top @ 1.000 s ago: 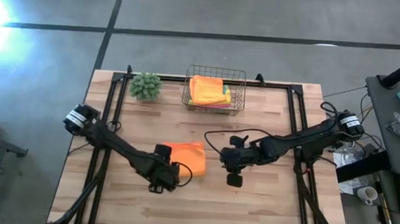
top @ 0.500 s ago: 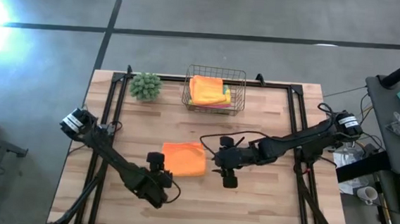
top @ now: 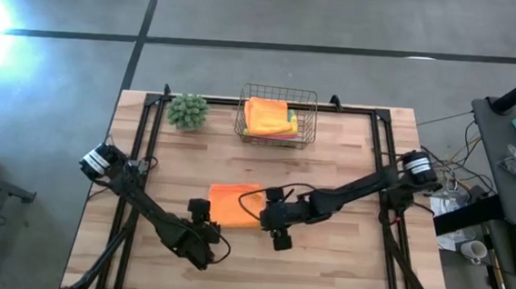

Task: Fold microfiber towels
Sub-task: Put the orange folded towel into the wire basket

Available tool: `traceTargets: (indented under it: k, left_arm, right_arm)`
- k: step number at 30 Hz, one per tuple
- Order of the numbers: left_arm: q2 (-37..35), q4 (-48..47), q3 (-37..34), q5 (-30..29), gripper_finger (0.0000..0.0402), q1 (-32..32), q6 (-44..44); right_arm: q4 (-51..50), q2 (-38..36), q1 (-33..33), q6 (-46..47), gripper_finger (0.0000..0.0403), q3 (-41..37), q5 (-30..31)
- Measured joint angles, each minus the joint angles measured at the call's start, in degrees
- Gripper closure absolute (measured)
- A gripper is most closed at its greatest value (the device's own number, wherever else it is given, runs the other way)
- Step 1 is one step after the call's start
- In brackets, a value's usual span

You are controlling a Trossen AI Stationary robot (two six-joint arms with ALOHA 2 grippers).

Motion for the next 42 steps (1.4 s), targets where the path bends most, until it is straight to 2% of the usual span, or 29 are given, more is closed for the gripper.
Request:
traceTargets:
  k: [13,18,23,31,36,42]
  left_arm:
    - [0.0,3.83,-4.18,-0.49,0.0222,0.28,-0.01]
    - [0.24,4.83,-4.75,-1.44,0.0222,0.6,-0.08]
    - [0.33,4.85,-5.03,-3.13,0.0222,1.79,0.06]
    - [0.52,5.43,-5.52,-4.44,0.0226,4.32,0.23]
    - [0.48,8.46,-6.65,-4.65,0.0274,5.01,0.62]
    - [0.37,10.82,-7.8,-4.77,0.0359,5.04,0.79]
  right_arm:
    - [-5.6,9.59,-0.02,-0.19,0.0202,8.2,-0.11]
    - [-6.16,11.67,-0.13,-0.19,0.0202,9.44,0.82]
    - [-7.63,13.55,-0.2,-0.28,0.0202,11.27,5.24]
    - [-8.63,14.47,-1.09,1.36,0.0205,11.97,6.01]
    - [-9.13,14.42,-1.76,1.37,0.024,11.97,6.97]
    - [-9.58,14.42,-3.04,1.75,0.0318,11.88,7.53]
